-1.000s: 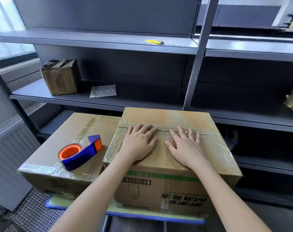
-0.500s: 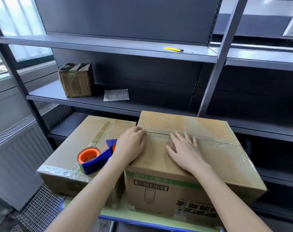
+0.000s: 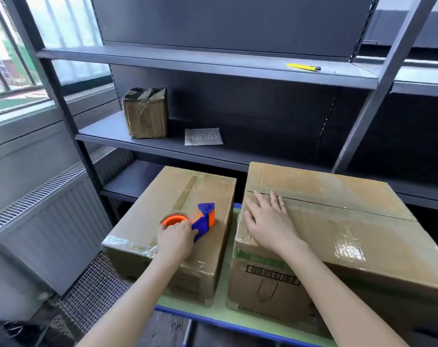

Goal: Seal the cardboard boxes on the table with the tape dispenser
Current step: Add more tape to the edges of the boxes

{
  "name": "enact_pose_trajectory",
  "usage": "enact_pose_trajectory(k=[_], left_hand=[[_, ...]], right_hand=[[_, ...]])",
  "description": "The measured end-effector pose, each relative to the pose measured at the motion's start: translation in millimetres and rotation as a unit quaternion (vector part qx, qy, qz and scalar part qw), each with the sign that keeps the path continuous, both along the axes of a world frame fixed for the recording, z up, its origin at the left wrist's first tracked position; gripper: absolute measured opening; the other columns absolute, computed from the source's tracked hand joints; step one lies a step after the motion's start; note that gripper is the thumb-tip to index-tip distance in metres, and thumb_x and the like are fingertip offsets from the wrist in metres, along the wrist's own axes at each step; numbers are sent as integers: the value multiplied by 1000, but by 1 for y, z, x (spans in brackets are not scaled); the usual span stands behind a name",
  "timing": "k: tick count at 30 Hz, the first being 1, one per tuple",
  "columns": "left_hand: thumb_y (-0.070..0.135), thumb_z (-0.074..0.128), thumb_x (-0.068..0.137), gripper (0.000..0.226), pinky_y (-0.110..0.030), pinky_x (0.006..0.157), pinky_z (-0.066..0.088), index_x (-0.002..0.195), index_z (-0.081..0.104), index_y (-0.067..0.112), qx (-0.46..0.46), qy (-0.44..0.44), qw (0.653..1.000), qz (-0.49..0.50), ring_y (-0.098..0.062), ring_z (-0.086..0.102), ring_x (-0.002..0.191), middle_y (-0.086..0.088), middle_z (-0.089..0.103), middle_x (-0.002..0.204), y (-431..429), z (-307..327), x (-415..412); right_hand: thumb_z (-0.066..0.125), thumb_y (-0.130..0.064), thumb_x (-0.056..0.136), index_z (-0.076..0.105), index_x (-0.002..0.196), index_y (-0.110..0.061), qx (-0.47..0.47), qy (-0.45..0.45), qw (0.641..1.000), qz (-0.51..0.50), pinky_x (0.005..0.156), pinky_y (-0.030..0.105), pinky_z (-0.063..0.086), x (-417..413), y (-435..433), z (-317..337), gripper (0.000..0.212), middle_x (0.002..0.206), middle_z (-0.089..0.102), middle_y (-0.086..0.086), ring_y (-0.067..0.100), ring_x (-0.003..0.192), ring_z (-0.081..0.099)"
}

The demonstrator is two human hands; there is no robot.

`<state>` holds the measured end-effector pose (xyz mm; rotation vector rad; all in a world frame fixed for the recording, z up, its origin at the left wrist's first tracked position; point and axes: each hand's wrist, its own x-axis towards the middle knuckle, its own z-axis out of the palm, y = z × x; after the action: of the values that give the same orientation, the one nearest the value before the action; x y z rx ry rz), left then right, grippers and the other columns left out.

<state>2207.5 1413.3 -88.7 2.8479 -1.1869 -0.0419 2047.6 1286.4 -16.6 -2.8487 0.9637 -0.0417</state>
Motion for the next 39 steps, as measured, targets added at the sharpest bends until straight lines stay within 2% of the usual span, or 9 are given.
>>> enact_pose_trajectory(k=[5, 10, 14, 19, 23, 28, 32, 35, 39], left_hand=[[36, 32, 101, 36, -31, 81, 34, 71, 32, 17, -87, 19, 996, 24, -25, 61, 89, -4, 66, 93, -5, 8, 3], [28, 40, 99, 26, -37, 69, 31, 79, 40, 12, -300, 28, 954, 1, -37, 57, 85, -14, 61, 85, -19, 51, -15], [28, 44, 90, 29, -33, 63, 36, 75, 55, 5, -444, -82, 888, -91, -31, 56, 64, -12, 61, 67, -35, 82, -50], [20, 49, 82, 20, -21, 67, 32, 91, 58, 4, -488, 35, 839, -238, -12, 45, 76, -6, 61, 79, -55, 102, -81], [27, 47, 87, 22, -30, 65, 45, 90, 61, 11, -379, 117, 837, -377, -15, 59, 76, 5, 65, 80, -63, 110, -93], [22, 39, 83, 26, -30, 53, 37, 66, 50, 6, -590, 110, 784, -161, -13, 44, 54, 1, 49, 56, -74, 137, -99], [28, 41, 98, 33, -27, 70, 43, 83, 60, 6, -515, 346, 781, -71, -11, 50, 65, -1, 59, 72, -95, 159, -91], [24, 45, 98, 31, -30, 74, 50, 79, 64, 7, -432, 551, 713, -29, -18, 52, 65, -6, 62, 73, -111, 165, -89], [13, 55, 92, 18, -34, 85, 51, 83, 70, 8, -348, 593, 721, -79, -20, 57, 74, -10, 65, 78, -113, 153, -88]], right_hand=[[22, -41, 100, 17, 149, -29, 3, -33, 999, -7, 118, 39, -3, -5, 2, 0, 51, 158, 10, -1, 27, 145, 1], [37, -49, 96, 38, 142, -15, 85, -183, 979, -30, 117, 32, 12, -2, 6, 7, 57, 153, 27, 3, 19, 143, 19], [62, -34, 88, 45, 119, -33, 398, -434, 807, -47, 87, 22, 42, 12, 34, 35, 35, 108, 63, -1, 11, 103, 58], [67, -13, 84, 50, 101, -11, 416, -604, 666, -137, 67, 12, 46, 16, 22, 60, 24, 83, 59, 1, 10, 73, 57], [73, -8, 75, 45, 93, -14, 263, -570, 767, -133, 57, 10, 41, -19, -17, 74, 34, 81, 54, -2, 11, 70, 52], [77, -14, 69, 47, 100, -18, 190, -351, 913, -87, 65, 27, 42, -64, -54, 90, 44, 90, 55, -3, 13, 78, 53], [68, -4, 71, 43, 108, -23, 174, -245, 953, -42, 70, 28, 44, -82, -69, 95, 49, 98, 52, -2, 17, 86, 54], [65, -2, 71, 41, 110, -24, 188, -189, 963, -22, 67, 26, 43, -88, -76, 93, 51, 98, 50, 0, 17, 84, 53], [59, -1, 74, 39, 119, -20, 118, -93, 989, -2, 62, 26, 37, -94, -85, 93, 53, 98, 47, 0, 18, 84, 48]])
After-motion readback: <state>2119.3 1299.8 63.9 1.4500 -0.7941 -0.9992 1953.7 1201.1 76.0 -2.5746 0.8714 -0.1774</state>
